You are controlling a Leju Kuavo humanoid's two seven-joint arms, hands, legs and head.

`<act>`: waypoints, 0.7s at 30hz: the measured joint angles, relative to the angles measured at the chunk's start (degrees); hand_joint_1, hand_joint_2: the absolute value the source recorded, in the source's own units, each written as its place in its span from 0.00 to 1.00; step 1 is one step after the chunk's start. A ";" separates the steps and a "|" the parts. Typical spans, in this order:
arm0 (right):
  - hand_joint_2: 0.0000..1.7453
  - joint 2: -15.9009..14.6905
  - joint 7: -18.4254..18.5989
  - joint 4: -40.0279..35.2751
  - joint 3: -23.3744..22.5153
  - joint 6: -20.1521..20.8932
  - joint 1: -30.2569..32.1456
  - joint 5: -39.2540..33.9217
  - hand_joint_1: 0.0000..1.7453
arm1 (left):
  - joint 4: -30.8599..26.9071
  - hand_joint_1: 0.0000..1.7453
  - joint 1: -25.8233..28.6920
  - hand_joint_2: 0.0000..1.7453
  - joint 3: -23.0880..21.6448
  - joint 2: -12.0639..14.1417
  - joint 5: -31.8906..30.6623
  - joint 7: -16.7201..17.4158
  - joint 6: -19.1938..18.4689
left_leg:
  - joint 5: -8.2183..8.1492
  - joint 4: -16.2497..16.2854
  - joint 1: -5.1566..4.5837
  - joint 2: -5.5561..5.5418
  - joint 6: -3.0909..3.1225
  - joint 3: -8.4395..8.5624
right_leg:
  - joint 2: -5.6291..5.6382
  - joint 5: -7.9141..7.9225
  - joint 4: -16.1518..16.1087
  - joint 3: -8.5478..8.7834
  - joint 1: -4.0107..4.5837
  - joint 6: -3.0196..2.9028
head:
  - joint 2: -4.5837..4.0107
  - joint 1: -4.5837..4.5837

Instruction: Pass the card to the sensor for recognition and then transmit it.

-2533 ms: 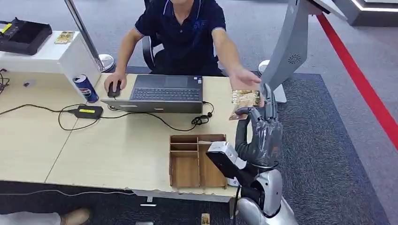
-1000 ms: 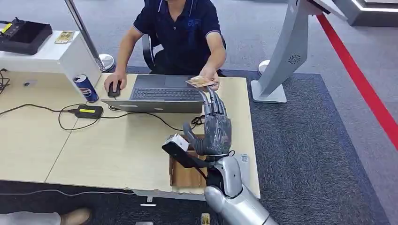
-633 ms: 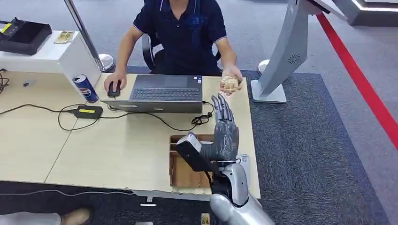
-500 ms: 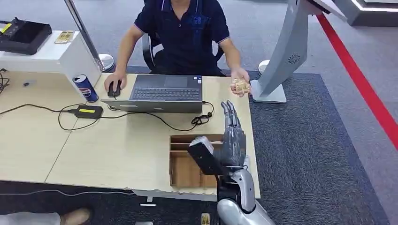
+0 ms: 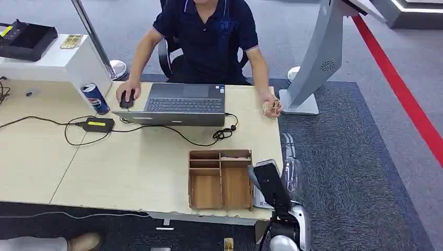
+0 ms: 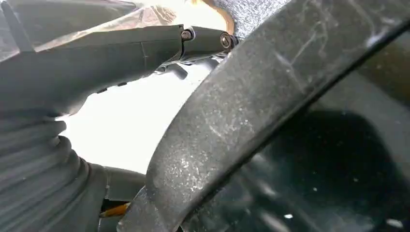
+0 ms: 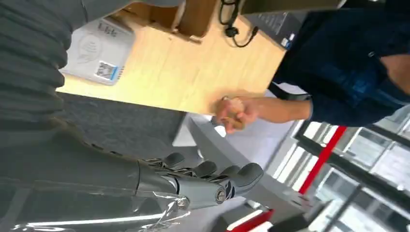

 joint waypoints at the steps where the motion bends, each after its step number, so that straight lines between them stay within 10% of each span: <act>1: 1.00 -0.20 -0.18 0.00 -0.26 -0.11 0.28 -1.49 0.00 | 0.00 0.00 0.01 1.00 0.00 0.00 0.07 -0.02 0.11 | 0.00 0.00 0.00 0.01 0.00 0.00 | 0.02 0.00 0.00 0.00 0.00 0.00 | 0.00 0.00; 21: 1.00 -0.81 -0.70 2.56 -0.85 0.91 0.35 -7.11 0.00 | 0.00 0.00 0.19 1.00 0.57 0.02 0.88 -0.07 0.33 | 0.01 0.00 0.01 -0.03 0.00 0.00 | 0.00 0.00 0.00 0.01 0.01 0.00 | 0.00 0.00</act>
